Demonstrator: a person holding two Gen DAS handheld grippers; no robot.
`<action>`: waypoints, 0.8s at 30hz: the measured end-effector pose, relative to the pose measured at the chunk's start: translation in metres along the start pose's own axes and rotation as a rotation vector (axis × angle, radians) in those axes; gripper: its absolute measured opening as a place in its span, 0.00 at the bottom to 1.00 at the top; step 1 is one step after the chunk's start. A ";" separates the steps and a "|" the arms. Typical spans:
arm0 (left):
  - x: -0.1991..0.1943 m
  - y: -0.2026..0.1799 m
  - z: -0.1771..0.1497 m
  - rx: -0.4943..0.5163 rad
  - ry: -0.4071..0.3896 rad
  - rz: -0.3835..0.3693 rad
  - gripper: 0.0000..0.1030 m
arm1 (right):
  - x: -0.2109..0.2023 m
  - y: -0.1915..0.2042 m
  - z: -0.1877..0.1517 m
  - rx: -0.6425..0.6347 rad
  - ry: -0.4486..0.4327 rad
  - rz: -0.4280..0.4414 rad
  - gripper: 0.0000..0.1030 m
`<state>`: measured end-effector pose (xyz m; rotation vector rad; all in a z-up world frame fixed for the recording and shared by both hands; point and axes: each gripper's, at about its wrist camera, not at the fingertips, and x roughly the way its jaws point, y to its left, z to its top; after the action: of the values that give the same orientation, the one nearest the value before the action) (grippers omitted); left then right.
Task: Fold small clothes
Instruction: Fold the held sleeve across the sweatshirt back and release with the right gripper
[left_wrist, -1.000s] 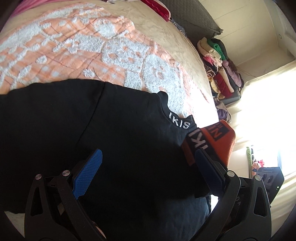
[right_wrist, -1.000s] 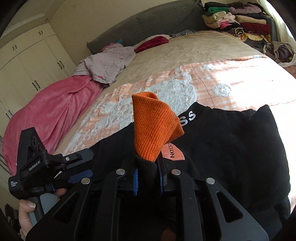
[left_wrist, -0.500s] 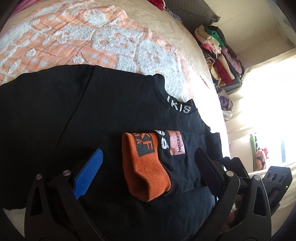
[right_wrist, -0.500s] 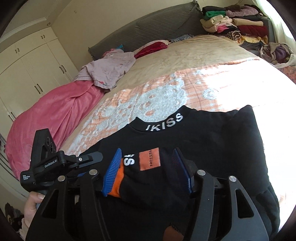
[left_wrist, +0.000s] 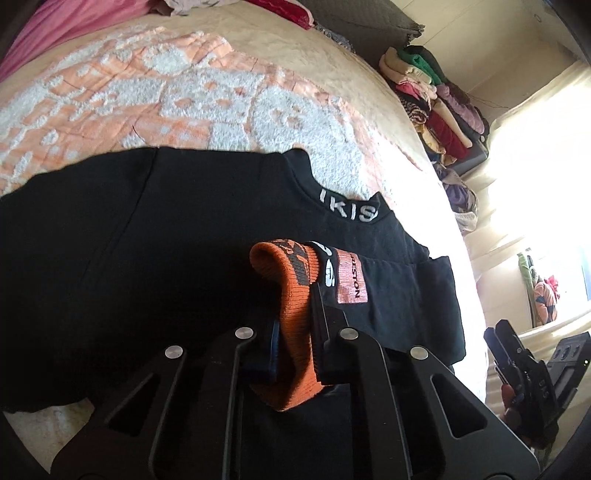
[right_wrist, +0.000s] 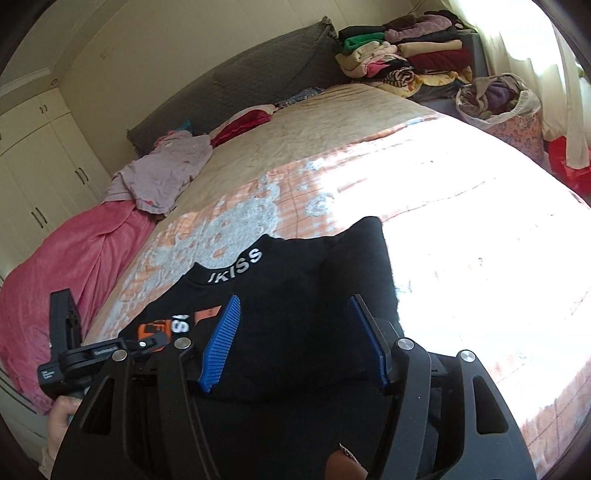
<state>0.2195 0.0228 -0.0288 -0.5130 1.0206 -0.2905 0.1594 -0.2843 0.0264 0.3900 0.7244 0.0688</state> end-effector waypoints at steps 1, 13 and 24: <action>-0.004 0.000 0.001 0.001 -0.014 0.005 0.06 | 0.000 -0.004 0.001 0.002 -0.001 -0.009 0.58; -0.027 0.009 0.006 0.054 -0.077 0.201 0.12 | 0.034 0.007 -0.010 -0.104 0.087 -0.129 0.58; 0.001 0.004 -0.016 0.218 0.040 0.347 0.32 | 0.093 0.006 -0.030 -0.101 0.285 -0.153 0.69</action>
<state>0.2063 0.0217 -0.0389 -0.1287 1.0819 -0.0999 0.2094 -0.2513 -0.0505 0.2284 1.0256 0.0163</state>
